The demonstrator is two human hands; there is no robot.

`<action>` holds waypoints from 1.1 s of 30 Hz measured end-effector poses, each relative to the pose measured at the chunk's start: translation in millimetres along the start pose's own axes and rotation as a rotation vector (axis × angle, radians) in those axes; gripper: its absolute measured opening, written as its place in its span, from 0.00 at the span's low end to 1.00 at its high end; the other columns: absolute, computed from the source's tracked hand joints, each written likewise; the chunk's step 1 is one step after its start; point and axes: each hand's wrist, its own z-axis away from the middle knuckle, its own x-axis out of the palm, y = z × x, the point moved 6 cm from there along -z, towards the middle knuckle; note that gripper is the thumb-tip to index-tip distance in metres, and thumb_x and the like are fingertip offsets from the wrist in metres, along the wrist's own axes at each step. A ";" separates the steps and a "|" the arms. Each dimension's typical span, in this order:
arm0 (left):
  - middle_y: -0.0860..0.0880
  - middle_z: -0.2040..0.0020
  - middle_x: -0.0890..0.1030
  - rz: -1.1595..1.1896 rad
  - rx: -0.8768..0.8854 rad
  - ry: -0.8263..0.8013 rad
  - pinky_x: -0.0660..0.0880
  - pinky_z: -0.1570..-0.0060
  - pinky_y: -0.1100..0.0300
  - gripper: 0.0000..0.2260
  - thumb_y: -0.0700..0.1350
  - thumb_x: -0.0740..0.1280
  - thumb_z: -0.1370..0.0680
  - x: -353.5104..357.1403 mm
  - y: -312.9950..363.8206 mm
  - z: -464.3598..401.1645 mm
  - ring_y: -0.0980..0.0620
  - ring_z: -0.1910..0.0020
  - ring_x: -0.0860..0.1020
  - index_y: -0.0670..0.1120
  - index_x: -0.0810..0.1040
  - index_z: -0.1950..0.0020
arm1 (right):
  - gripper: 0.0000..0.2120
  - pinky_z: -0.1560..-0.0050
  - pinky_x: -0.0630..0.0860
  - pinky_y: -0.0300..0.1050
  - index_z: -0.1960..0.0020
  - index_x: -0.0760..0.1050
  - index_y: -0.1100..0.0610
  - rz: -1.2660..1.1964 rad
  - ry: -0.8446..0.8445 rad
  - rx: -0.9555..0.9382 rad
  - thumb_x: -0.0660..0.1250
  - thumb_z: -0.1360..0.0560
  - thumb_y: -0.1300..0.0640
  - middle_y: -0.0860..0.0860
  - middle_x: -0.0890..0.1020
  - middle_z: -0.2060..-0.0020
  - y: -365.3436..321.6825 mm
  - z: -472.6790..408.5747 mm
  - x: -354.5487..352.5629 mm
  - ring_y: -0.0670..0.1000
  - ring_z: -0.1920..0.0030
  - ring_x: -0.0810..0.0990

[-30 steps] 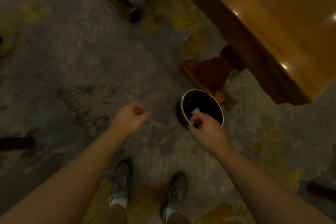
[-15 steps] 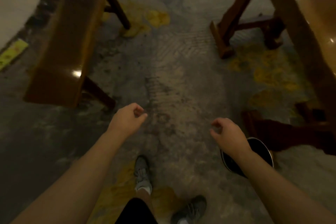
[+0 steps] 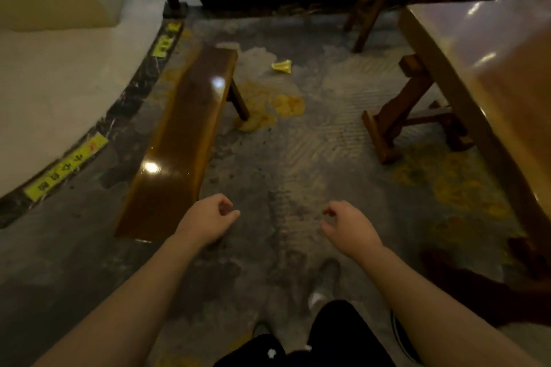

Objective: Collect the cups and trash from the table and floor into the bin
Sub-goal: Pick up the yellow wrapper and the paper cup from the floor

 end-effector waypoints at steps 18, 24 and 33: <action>0.59 0.56 0.79 -0.031 0.072 -0.060 0.74 0.61 0.58 0.10 0.60 0.69 0.26 -111.2 283.4 -419.1 0.57 0.57 0.78 0.56 0.77 0.49 | 0.14 0.53 0.74 0.46 0.44 0.76 0.50 0.047 -0.063 -0.019 0.67 0.26 0.46 0.49 0.78 0.49 54.5 -432.0 -208.5 0.51 0.49 0.78; 0.55 0.54 0.81 -0.057 0.105 -0.026 0.78 0.53 0.52 0.13 0.60 0.69 0.27 -144.5 343.6 -567.0 0.53 0.55 0.79 0.54 0.79 0.49 | 0.14 0.52 0.75 0.48 0.44 0.77 0.50 0.084 -0.061 -0.066 0.66 0.26 0.45 0.50 0.79 0.50 47.3 -577.5 -268.3 0.51 0.49 0.78; 0.50 0.49 0.83 -0.263 0.209 -0.155 0.76 0.53 0.54 0.16 0.59 0.68 0.26 -171.8 399.8 -892.8 0.48 0.50 0.79 0.51 0.79 0.45 | 0.15 0.45 0.76 0.50 0.41 0.77 0.53 0.088 -0.115 0.063 0.67 0.24 0.47 0.52 0.79 0.46 51.7 -861.9 -312.4 0.53 0.45 0.78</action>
